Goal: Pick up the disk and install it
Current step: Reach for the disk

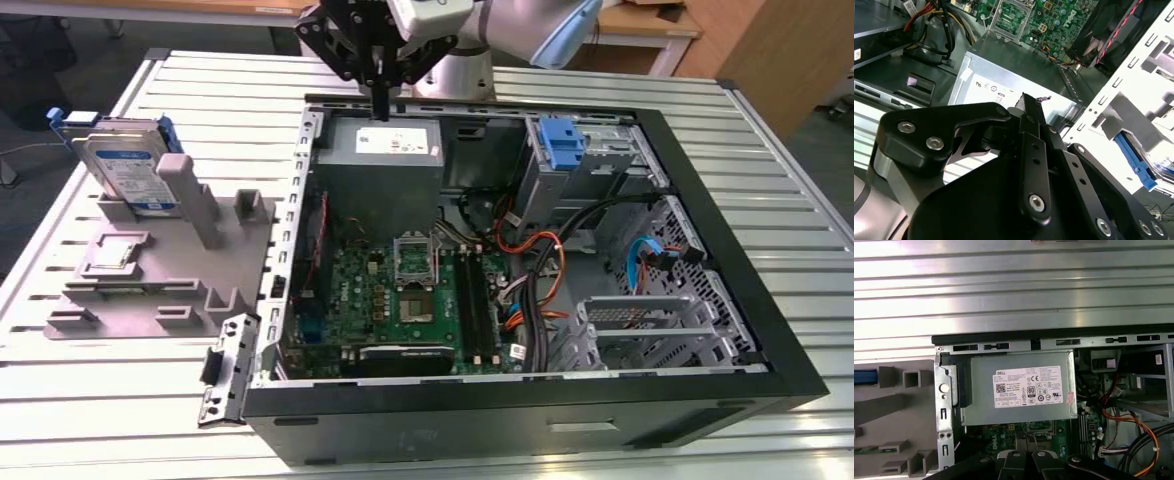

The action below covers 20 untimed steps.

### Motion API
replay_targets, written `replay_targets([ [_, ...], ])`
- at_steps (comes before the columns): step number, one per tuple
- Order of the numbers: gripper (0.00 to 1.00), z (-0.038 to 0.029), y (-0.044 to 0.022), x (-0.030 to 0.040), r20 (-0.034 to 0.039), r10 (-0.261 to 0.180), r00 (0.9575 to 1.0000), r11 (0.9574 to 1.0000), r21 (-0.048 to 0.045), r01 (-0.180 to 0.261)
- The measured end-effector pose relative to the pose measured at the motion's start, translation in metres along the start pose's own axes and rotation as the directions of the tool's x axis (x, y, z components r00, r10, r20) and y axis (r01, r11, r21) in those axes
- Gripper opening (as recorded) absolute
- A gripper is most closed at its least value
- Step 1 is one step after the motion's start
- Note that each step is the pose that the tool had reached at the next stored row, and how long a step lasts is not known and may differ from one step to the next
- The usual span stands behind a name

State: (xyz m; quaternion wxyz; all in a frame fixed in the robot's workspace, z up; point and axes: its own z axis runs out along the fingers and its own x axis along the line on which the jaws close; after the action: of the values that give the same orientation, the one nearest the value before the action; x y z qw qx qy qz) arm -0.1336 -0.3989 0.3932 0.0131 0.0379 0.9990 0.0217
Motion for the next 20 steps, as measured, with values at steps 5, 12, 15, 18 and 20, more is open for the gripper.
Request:
replay_targets([
  [5,0.11,-0.0001,-0.0006,0.0086,0.0002,0.000,1.0000,1.0000,0.0000,0.000],
  [12,0.11,0.0004,-0.0019,0.0247,0.0004,0.000,1.0000,1.0000,-0.0001,0.000],
  [15,0.11,0.0005,-0.0025,0.0320,0.0005,0.000,1.0000,1.0000,0.0000,0.000],
  [18,0.11,0.0006,-0.0029,0.0373,0.0005,0.000,1.0000,1.0000,-0.0001,0.000],
  [20,0.11,0.0007,-0.0031,0.0408,0.0005,0.000,1.0000,1.0000,0.0000,0.000],
])
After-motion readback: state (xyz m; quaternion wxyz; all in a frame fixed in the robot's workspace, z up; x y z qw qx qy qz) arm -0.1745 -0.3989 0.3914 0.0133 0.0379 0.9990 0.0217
